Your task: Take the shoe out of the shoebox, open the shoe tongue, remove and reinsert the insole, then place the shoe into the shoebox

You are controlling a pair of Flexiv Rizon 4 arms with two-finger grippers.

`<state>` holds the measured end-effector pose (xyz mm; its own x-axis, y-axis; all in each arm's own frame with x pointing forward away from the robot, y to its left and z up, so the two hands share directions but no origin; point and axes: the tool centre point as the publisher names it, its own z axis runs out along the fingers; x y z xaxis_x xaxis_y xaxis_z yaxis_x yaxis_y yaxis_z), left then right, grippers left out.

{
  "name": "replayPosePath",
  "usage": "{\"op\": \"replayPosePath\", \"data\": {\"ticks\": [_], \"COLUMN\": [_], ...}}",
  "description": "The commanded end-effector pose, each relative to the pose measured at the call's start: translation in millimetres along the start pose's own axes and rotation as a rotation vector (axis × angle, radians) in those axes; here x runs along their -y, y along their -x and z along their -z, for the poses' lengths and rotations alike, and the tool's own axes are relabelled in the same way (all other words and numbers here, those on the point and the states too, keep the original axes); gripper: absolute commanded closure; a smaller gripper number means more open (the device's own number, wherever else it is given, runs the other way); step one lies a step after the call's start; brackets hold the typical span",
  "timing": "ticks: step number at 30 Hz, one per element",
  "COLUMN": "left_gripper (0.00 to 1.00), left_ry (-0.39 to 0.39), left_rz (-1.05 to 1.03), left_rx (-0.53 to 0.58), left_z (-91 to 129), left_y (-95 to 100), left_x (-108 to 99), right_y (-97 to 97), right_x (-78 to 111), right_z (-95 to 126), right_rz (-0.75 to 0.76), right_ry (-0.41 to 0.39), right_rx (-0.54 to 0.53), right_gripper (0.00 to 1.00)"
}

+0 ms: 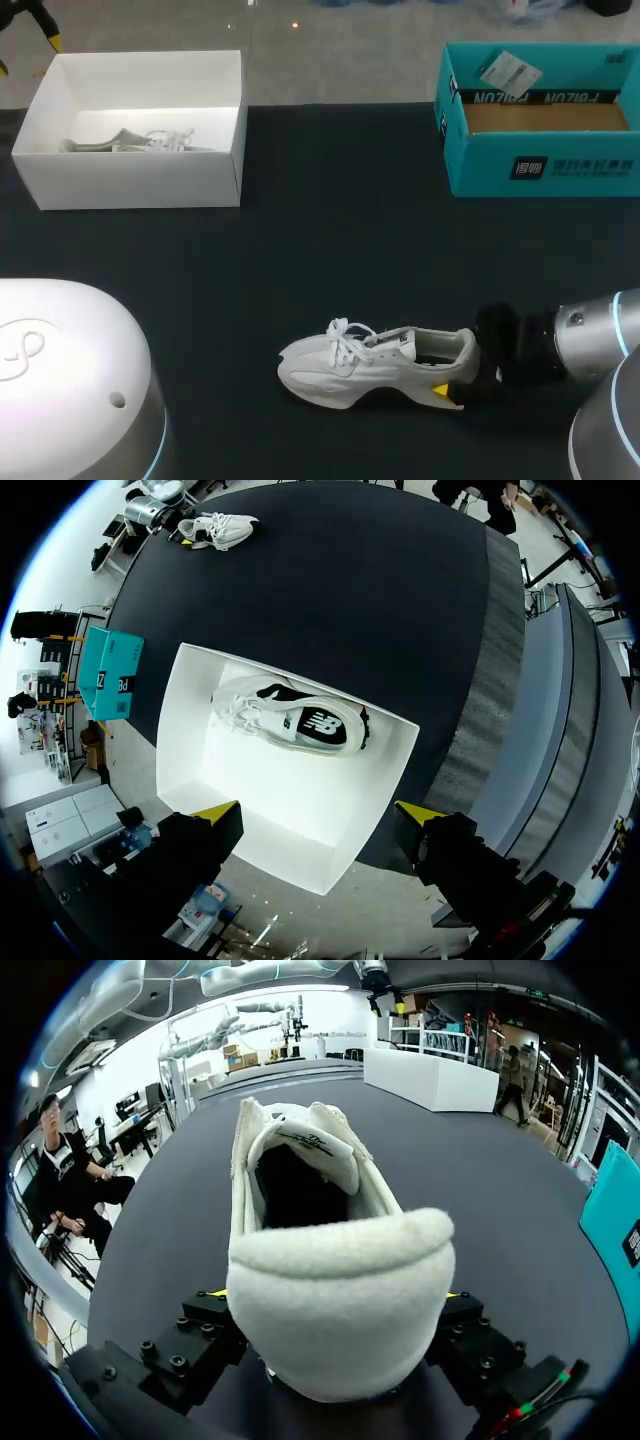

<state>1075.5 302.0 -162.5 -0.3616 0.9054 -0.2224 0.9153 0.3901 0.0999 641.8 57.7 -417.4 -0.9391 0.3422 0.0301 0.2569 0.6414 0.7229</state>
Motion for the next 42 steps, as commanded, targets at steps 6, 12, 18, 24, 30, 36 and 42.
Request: {"op": "replayPosePath", "data": {"ticks": [6,12,18,24,30,36,42], "left_gripper": [0.0,0.0,0.0,0.0,0.0,0.0,0.0], "left_ry": [0.005,0.005,0.005,0.005,0.005,0.005,0.005], "left_rz": [0.0,0.0,0.0,0.0,0.0,0.0,0.0], "left_rx": [-0.002,-0.002,-0.002,-0.002,-0.002,-0.002,-0.002], "left_z": [0.2,0.2,0.2,0.2,0.2,0.2,0.2], "left_y": [-0.4,-0.4,-0.4,-0.4,-0.4,-0.4,-0.4], "left_x": [1.8,1.8,1.8,1.8,1.8,1.8,1.8], "right_y": [-0.4,-0.4,4.8,10.3,12.7,12.7,12.7], "right_x": [-0.3,-0.3,-1.3,-6.1,-2.4,-2.4,-2.4], "right_z": [-1.8,-1.8,-3.3,-4.8,-8.8,-8.8,-8.8], "right_rz": [0.0,0.0,0.012,0.038,0.038,0.038,0.038], "right_ry": [-0.002,-0.002,-0.007,-0.005,-0.019,-0.019,-0.019], "right_rx": [0.005,0.005,0.007,-0.007,-0.025,-0.025,-0.025], "right_gripper": [1.0,1.0,1.0,1.0,1.0,1.0,1.0]}}
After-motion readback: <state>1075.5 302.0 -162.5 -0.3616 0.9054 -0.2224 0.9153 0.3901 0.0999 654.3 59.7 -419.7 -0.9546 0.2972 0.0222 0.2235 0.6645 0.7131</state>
